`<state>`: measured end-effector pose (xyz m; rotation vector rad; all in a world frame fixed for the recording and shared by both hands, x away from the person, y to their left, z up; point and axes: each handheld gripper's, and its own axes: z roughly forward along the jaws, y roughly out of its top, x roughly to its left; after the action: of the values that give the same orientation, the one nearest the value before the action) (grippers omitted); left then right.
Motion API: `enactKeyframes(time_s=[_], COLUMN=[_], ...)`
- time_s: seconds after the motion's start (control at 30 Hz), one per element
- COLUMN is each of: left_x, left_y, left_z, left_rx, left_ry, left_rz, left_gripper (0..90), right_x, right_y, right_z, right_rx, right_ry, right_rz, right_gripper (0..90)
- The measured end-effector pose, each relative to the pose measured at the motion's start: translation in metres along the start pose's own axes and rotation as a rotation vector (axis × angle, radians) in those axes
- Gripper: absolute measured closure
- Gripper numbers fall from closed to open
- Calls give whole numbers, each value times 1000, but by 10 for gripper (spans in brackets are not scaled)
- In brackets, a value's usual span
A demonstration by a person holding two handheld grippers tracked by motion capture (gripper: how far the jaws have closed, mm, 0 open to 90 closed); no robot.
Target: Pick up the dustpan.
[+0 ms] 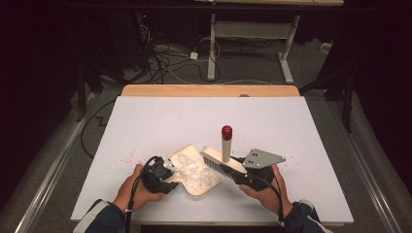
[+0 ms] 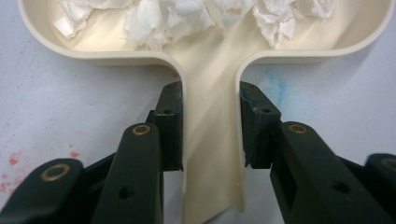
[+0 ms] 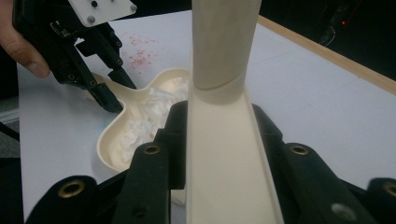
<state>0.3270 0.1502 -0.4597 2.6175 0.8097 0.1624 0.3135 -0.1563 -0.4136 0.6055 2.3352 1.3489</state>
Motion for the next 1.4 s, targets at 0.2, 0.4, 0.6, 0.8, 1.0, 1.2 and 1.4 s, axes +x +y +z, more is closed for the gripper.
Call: enactKeyframes(time_s=[0.2, 0.4, 0.6, 0.8, 1.0, 1.2, 1.4], left_x=[0, -1, -2, -3, -3, -3, -2], left_y=[0, 0, 1, 4, 4, 4, 3], left_z=[0, 0, 0, 1, 1, 1, -1], left_rx=[0, -1, 2, 1, 1, -5, 1], left_ry=[2, 6, 7, -4, -9, -10, -11], left_rz=[1, 4, 8, 16, 13, 14, 18], left_gripper=[635, 636, 636, 636, 636, 636, 636], right_x=[-8, -9, -12, -9, -10, -5, -10], right_y=[-1, -11, -22, -31, -23, -12, -4], right_z=[-18, -30, -39, -22, 3, 17, 0], right_rx=[-15, 51, 116, 152, 101, 54, -44], right_ry=[-30, -58, -54, -14, 19, 36, 14], right_rz=[22, 24, 33, 47, 64, 47, 56], right_gripper=[673, 673, 673, 674, 674, 674, 673])
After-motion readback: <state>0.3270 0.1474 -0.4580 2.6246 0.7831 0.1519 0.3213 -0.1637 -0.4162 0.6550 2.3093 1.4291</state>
